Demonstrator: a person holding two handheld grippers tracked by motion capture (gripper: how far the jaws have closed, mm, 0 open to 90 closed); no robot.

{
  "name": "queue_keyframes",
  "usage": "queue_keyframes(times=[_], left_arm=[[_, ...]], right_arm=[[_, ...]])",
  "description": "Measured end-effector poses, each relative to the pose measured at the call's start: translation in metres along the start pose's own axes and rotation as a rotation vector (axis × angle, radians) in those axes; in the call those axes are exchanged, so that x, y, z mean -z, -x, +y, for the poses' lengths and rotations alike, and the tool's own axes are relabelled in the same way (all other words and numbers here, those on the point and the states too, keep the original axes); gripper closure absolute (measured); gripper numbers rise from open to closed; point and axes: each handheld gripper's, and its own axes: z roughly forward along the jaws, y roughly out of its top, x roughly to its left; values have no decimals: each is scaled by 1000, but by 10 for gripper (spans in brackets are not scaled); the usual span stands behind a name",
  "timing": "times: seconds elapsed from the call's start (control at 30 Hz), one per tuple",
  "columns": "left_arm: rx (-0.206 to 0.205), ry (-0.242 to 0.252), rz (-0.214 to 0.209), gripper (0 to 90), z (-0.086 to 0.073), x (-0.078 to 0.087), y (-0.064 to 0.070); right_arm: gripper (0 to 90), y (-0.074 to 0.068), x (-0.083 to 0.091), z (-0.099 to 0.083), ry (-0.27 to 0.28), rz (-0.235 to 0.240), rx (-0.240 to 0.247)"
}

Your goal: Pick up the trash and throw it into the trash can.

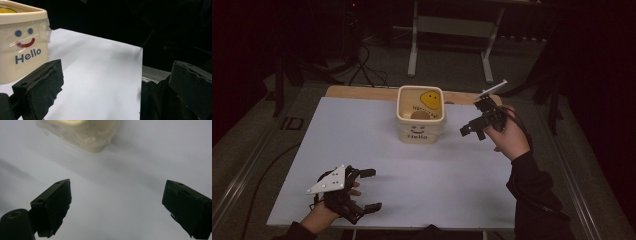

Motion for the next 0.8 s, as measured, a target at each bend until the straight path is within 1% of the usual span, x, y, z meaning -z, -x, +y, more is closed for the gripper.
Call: queue_keyframes(times=[0.2, 0.3, 0.33, 0.37, 0.53, 0.6, 0.67, 0.73, 0.8], left_arm=[[-2, -2, 2, 5, 0, 0, 0], [0, -1, 3, 5, 0, 0, 0], [0, -1, 4, 5, 0, 0, 0], [1, -1, 3, 5, 0, 0, 0], [-3, -4, 3, 5, 0, 0, 0], [-2, -2, 3, 5, 0, 0, 0], [-3, -3, 4, 5, 0, 0, 0], [-2, -4, 3, 5, 0, 0, 0], [-3, -4, 2, 5, 0, 0, 0]], right_arm=[[88, 8, -9, -23, -13, 7, 7], [88, 11, -16, -35, -11, 20, 8], [87, 11, -19, -39, -18, 29, 11], [87, 12, -21, -43, -19, 26, 11], [87, 13, -27, -62, 10, 28, 18], [87, 12, -29, -70, 24, 30, 25], [87, 10, -33, -78, 26, 34, 37], [87, 9, -37, -84, 35, 28, 47], [87, 8, -39, -91, 45, 32, 49]])
